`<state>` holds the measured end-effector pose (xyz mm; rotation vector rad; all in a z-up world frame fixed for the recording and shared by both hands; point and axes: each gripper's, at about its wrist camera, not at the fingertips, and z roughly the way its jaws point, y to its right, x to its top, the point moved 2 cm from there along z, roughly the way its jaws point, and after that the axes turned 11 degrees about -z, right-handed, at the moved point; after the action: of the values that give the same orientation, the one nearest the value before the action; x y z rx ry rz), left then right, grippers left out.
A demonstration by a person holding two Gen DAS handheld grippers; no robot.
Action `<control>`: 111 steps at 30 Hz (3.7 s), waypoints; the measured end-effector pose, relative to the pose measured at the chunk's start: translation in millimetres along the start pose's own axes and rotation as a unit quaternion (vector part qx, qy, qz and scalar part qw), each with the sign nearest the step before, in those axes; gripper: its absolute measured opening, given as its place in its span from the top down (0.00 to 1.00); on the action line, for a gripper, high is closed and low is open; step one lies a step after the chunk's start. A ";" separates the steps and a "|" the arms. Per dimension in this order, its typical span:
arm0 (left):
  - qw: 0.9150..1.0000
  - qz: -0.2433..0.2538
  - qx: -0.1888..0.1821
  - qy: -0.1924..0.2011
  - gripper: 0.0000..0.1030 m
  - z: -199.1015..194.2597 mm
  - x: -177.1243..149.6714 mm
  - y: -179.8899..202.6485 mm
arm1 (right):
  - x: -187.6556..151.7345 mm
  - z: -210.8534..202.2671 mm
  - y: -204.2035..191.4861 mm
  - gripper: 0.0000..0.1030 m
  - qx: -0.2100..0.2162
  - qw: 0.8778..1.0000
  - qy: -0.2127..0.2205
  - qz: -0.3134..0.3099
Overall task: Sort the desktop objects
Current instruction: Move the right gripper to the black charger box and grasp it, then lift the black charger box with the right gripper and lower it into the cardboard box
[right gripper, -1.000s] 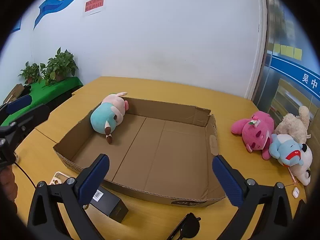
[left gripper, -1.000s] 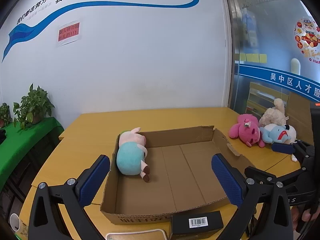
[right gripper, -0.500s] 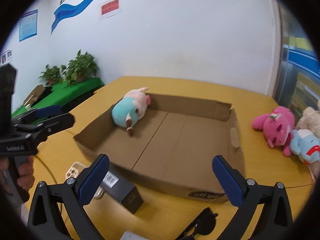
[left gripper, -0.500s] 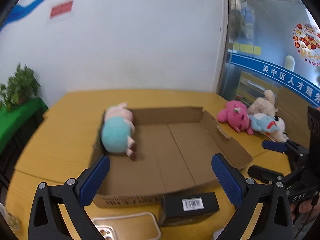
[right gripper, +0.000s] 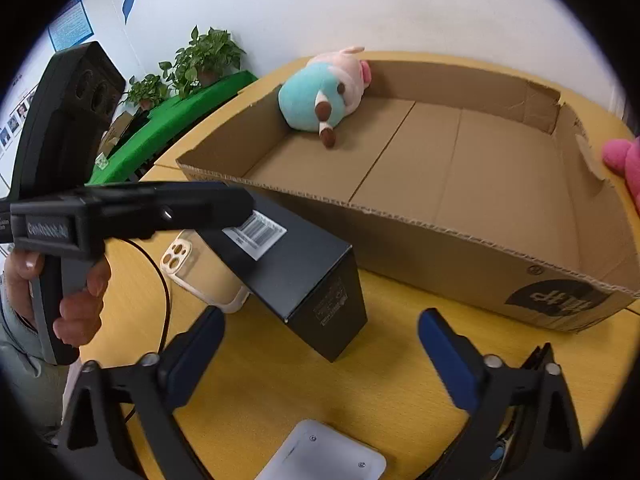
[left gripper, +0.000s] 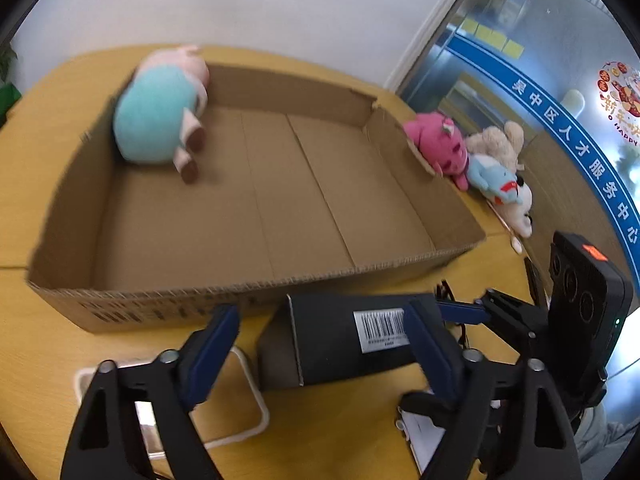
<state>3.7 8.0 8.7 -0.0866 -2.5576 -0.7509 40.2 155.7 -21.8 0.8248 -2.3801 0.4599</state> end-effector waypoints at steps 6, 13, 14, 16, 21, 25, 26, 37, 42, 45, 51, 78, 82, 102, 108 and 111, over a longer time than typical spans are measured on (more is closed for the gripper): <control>0.999 0.017 -0.041 -0.025 0.31 11.0 -12.2 19.1 | -7.4 6.9 5.6 0.35 0.021 1.000 -0.018 0.004; 0.998 0.005 -0.056 -0.037 0.33 8.1 -16.0 22.5 | -15.0 -3.9 13.6 0.35 0.021 1.000 -0.012 0.002; 0.998 0.005 -0.057 -0.039 0.33 7.2 -18.7 22.4 | -16.2 -4.5 14.6 0.35 0.022 1.000 -0.011 0.003; 0.998 0.005 -0.054 -0.037 0.33 6.1 -21.2 21.6 | -16.3 -4.0 12.9 0.35 0.021 1.000 -0.010 0.000; 0.998 -0.008 -0.054 -0.029 0.33 2.9 -21.3 15.2 | -9.4 2.1 3.2 0.35 -0.005 0.999 -0.016 -0.034; 0.998 -0.001 -0.053 -0.027 0.33 -3.0 -20.9 17.3 | -7.8 -0.5 6.0 0.36 0.008 1.000 -0.010 -0.025; 0.998 0.004 -0.057 -0.025 0.33 -6.4 -21.0 18.9 | -7.6 -3.2 5.8 0.36 0.008 1.000 -0.004 -0.028; 0.995 -0.002 -0.096 -0.040 0.31 -8.4 -20.0 6.1 | -9.2 -13.3 14.9 0.35 0.037 0.999 0.023 -0.021; 0.994 0.015 -0.093 -0.059 0.28 10.1 -25.9 1.5 | -13.3 4.8 16.4 0.35 0.043 0.999 -0.001 -0.013; 0.994 0.047 -0.080 -0.049 0.27 18.9 -29.9 4.6 | -15.8 12.5 15.7 0.35 0.035 0.999 -0.001 -0.015; 0.992 0.061 -0.112 -0.014 0.29 2.6 -27.9 19.7 | -17.1 10.3 18.7 0.36 0.013 1.000 0.008 -0.017; 0.988 0.075 -0.072 0.118 0.39 -52.8 151.2 35.5 | 171.2 -27.3 47.3 0.37 -0.035 0.983 0.110 -0.141; 0.990 0.069 -0.064 0.109 0.39 -29.2 193.5 27.8 | 190.0 11.2 76.7 0.38 -0.012 0.990 0.085 -0.112; 0.993 -0.041 0.072 -0.081 0.51 153.5 276.4 -38.9 | 208.9 168.7 190.5 0.38 0.084 0.988 -0.110 0.065; 0.988 -0.027 0.114 -0.102 0.51 166.7 276.4 -31.7 | 210.2 167.9 209.4 0.38 0.095 0.986 -0.101 0.097; 0.988 -0.038 0.107 -0.107 0.52 166.8 276.6 -36.5 | 209.6 167.1 215.3 0.38 0.100 0.984 -0.098 0.110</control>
<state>-318.8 45.3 -6.8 0.0012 -2.8453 -0.5129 -302.1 141.9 -50.3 0.7238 -2.6549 0.7471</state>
